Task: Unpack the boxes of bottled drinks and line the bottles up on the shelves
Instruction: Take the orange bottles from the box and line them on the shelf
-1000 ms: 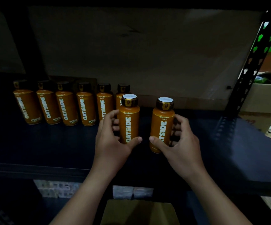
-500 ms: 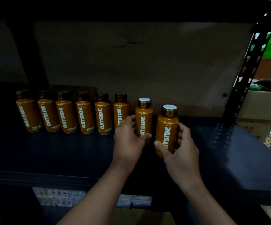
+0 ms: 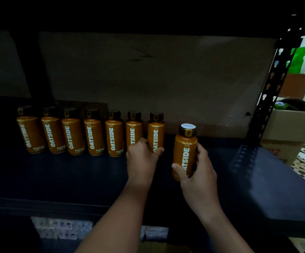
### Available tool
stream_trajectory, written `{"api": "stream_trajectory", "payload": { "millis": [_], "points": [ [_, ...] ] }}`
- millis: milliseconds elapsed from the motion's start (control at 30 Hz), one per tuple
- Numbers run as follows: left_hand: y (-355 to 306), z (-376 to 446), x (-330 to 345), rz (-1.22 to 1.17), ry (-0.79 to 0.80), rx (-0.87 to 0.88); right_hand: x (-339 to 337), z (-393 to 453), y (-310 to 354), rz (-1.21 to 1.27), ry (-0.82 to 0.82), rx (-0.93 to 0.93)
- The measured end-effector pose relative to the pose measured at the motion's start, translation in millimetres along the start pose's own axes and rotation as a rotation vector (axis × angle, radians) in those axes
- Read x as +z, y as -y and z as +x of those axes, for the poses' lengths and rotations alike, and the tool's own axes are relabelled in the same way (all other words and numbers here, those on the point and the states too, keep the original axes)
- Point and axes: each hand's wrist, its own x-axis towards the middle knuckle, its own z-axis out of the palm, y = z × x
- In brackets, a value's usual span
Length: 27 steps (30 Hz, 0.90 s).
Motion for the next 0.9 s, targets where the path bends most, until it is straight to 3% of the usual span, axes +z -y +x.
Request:
{"api": "stream_trajectory", "payload": {
  "millis": [900],
  "points": [
    [-1.6,-1.3,-3.3,0.003,-0.01,-0.036,50.8,59.4,12.0,-0.265,0.073,0.183]
  ]
}}
